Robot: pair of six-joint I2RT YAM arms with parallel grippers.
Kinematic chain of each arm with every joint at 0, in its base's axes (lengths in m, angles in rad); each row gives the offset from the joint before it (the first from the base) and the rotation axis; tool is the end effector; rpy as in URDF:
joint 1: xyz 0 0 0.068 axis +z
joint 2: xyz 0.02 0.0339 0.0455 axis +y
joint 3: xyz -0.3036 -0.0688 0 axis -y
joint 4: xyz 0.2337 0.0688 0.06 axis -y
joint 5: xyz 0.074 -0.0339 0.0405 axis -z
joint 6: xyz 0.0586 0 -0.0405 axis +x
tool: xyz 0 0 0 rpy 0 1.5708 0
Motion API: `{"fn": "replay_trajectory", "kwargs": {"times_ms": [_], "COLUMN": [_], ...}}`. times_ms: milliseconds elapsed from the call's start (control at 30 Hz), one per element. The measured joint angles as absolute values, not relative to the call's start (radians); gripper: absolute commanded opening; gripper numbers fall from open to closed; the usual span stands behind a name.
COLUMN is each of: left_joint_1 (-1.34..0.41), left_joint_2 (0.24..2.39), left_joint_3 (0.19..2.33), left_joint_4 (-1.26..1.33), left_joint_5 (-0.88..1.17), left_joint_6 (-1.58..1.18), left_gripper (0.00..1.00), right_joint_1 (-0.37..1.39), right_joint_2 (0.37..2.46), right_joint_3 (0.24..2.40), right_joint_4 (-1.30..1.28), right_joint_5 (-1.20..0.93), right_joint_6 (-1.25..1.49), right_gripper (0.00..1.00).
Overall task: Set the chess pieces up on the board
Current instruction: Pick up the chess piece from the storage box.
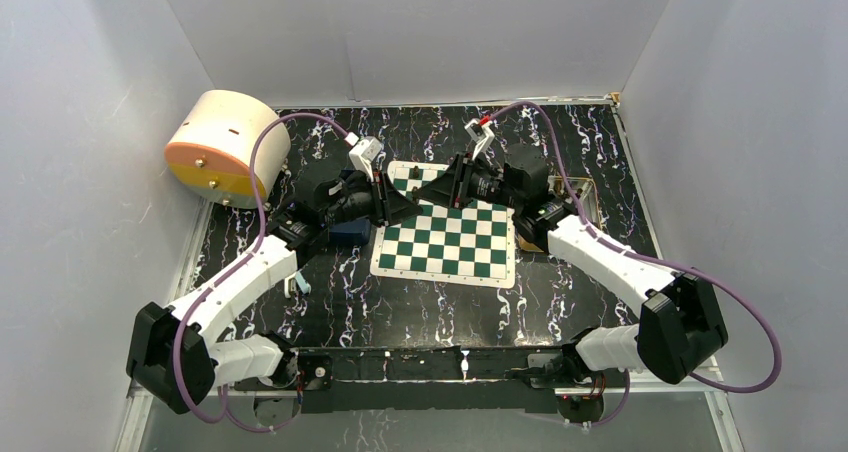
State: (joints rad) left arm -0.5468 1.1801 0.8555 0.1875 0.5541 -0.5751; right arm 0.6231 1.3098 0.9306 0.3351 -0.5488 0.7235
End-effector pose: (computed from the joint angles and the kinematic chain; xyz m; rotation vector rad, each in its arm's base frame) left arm 0.2126 -0.1655 0.3596 0.4236 1.8192 -1.2771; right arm 0.2297 0.2027 0.3706 -0.3854 1.7825 1.4382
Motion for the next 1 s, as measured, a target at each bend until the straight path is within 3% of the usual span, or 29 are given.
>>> {"fn": "replay_trajectory", "kwargs": {"times_ms": [267,767,1000], "left_joint_1": [-0.547,-0.547,-0.547], "left_joint_2": [1.176,1.168,1.164], "left_joint_3": [0.844,0.844,0.844], "left_joint_4": [0.209,0.206,0.205], "left_joint_5": [0.570,0.569,0.567], "left_joint_6": [-0.558,-0.526,-0.511], "left_gripper": [0.10,0.09,0.09], "right_joint_1": [0.622,0.640,0.651], "right_joint_2": [1.310,1.316,1.316], "right_joint_3": [0.901,0.897,0.885], "right_joint_4": [0.400,0.430,0.411], "right_joint_5": [-0.550,-0.533,-0.519], "right_joint_6": [0.780,0.797,0.780], "right_gripper": [0.27,0.37,0.31]}}
